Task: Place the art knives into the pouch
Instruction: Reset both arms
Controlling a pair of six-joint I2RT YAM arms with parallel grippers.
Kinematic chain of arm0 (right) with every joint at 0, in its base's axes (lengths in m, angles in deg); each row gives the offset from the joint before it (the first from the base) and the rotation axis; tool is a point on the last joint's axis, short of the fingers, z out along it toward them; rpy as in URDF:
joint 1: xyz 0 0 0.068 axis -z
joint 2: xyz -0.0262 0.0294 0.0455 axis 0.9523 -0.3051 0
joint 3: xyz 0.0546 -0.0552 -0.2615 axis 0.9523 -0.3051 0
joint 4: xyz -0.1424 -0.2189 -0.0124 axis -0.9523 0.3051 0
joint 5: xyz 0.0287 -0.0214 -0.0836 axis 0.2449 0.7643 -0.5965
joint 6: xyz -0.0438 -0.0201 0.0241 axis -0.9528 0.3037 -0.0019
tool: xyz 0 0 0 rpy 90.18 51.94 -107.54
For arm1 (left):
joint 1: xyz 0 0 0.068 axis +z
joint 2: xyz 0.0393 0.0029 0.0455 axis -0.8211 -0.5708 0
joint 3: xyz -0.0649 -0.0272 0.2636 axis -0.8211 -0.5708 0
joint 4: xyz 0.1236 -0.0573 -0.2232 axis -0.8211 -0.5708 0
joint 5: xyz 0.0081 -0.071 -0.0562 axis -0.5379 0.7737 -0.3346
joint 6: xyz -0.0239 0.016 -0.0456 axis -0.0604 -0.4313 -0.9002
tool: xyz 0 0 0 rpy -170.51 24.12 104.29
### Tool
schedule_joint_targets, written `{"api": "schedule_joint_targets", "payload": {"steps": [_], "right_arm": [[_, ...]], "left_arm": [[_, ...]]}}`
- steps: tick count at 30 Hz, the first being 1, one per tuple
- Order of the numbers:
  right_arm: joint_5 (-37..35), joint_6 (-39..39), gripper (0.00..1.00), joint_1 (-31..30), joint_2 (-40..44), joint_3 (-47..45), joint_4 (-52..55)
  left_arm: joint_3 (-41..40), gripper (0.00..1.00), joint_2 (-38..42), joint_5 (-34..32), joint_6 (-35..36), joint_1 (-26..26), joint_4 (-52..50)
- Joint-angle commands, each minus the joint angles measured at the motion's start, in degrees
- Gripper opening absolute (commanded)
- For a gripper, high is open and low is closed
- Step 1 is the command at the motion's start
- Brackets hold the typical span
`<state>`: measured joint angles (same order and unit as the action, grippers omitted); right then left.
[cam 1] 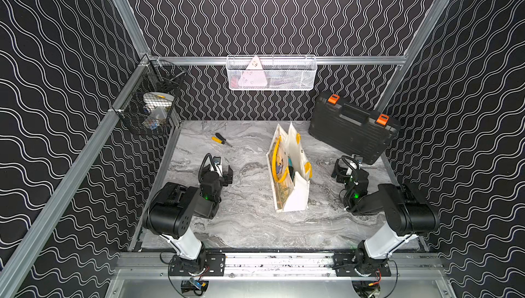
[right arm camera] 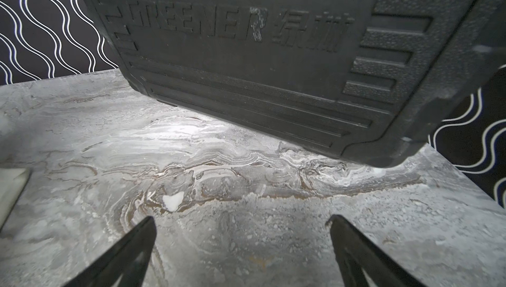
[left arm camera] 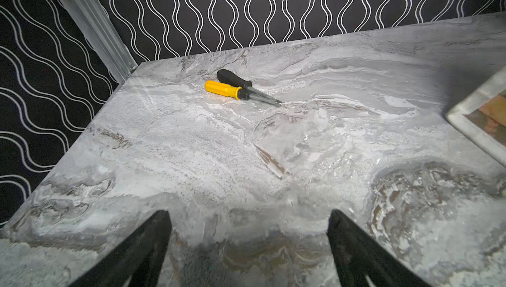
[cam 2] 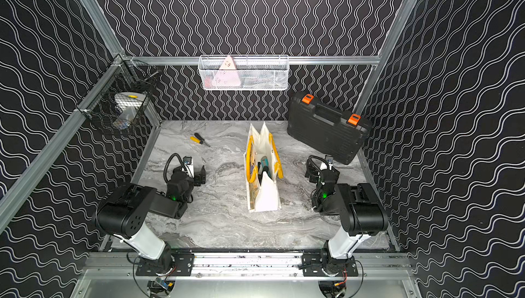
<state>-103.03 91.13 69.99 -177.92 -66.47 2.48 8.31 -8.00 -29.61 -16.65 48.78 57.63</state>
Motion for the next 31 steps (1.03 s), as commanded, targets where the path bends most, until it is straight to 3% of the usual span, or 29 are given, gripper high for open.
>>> {"api": "schedule_joint_targets", "payload": {"steps": [1, 31], "right_arm": [[0.63, 1.56, 1.0, 0.88, 0.27, 1.96, 4.59], [1.92, 1.9, 1.0, 1.91, 0.3, 2.19, 4.99]], "left_arm": [[1.45, 0.98, 0.23, 5.46, -0.49, 1.42, -3.48], [1.94, 0.98, 0.23, 4.28, -1.51, 2.02, -4.48]]}}
